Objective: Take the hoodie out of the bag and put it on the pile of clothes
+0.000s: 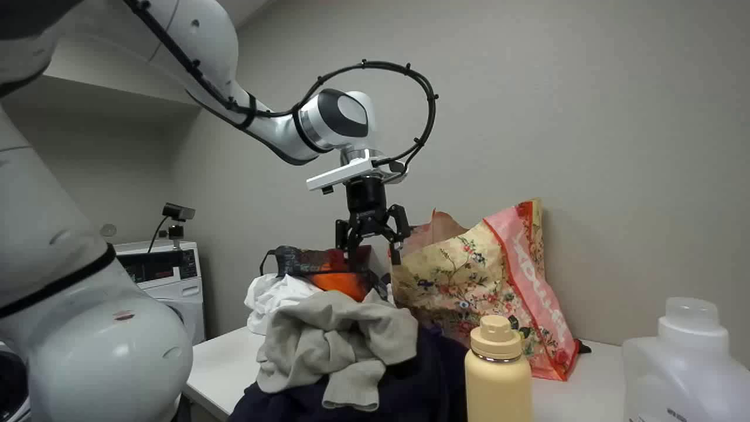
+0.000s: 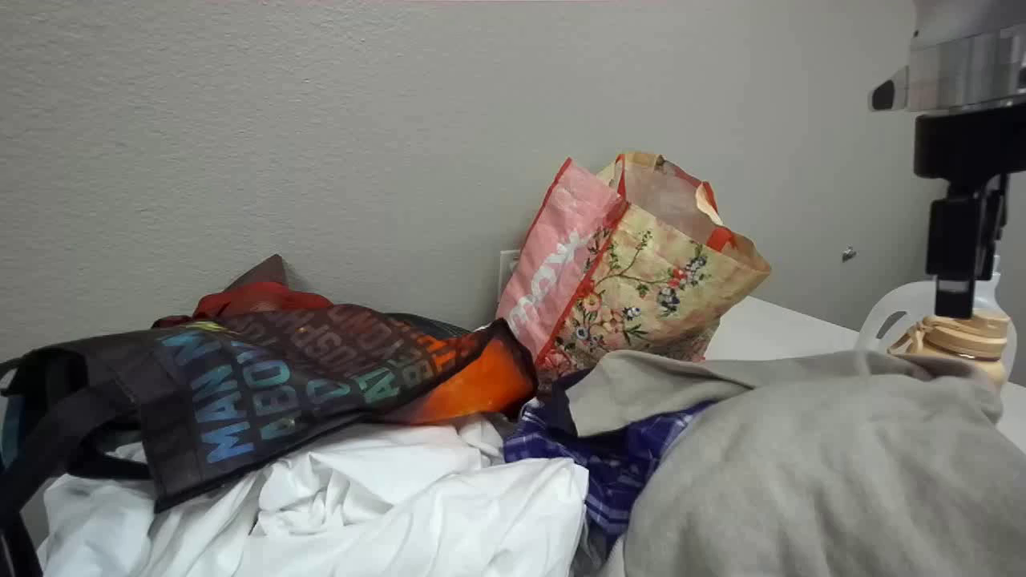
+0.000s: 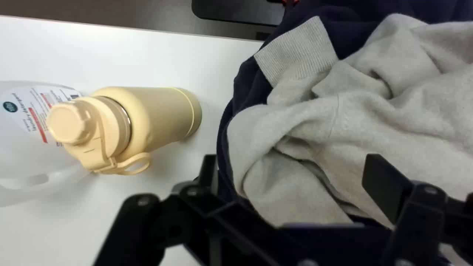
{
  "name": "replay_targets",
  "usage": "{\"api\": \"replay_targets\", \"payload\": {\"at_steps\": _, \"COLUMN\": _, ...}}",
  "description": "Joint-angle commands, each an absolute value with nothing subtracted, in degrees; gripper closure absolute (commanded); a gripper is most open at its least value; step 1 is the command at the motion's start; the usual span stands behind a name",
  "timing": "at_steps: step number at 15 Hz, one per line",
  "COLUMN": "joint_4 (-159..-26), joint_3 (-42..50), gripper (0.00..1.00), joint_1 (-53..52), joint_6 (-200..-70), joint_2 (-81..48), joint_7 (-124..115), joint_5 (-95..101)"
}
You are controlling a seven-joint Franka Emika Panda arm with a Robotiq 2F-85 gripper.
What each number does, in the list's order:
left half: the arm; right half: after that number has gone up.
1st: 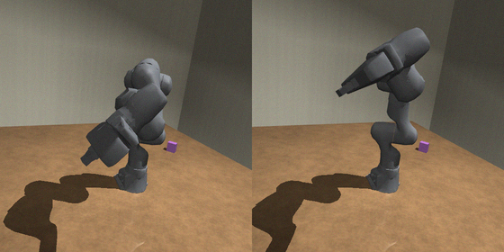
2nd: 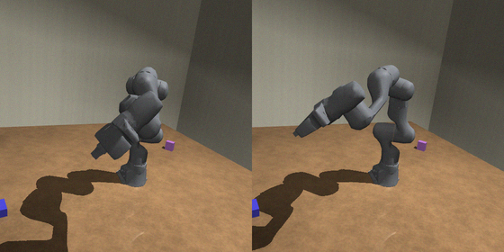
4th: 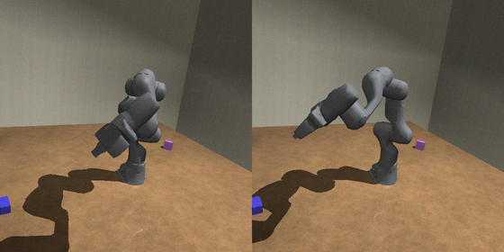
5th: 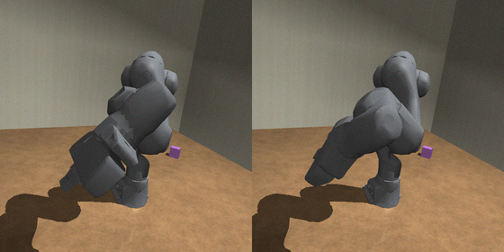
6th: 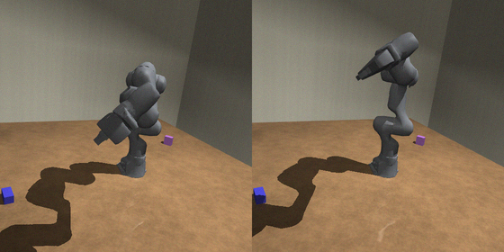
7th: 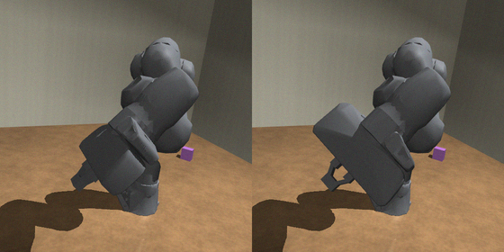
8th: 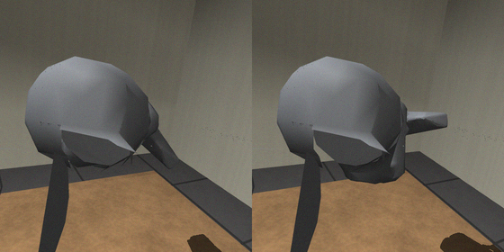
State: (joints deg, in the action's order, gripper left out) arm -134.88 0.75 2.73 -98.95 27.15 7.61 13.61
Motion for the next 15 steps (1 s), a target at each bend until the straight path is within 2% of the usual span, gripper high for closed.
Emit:
{"api": "replay_targets", "payload": {"at_steps": 1, "joint_4": -134.77, "joint_3": 1.33, "gripper": 0.0, "joint_1": 2.03, "joint_6": -98.77, "joint_2": 27.12, "joint_7": 7.38, "joint_5": 13.83}}
{"api": "replay_targets", "payload": {"at_steps": 5, "joint_4": -133.18, "joint_3": 1.56, "gripper": 0.0, "joint_1": 1.86, "joint_6": -102.53, "joint_2": 24.86, "joint_7": 6.85, "joint_5": 13.77}}
{"api": "replay_targets", "payload": {"at_steps": 11, "joint_4": -121.26, "joint_3": 0.56, "gripper": 0.0, "joint_1": 1.89, "joint_6": -126.41, "joint_2": 10.4, "joint_7": 4.96, "joint_5": 14.39}}
{"api": "replay_targets", "payload": {"at_steps": 15, "joint_4": -109.36, "joint_3": 0.51, "gripper": 0.0, "joint_1": 2.41, "joint_6": -137.51, "joint_2": 0.16, "joint_7": 2.03, "joint_5": 15.57}}
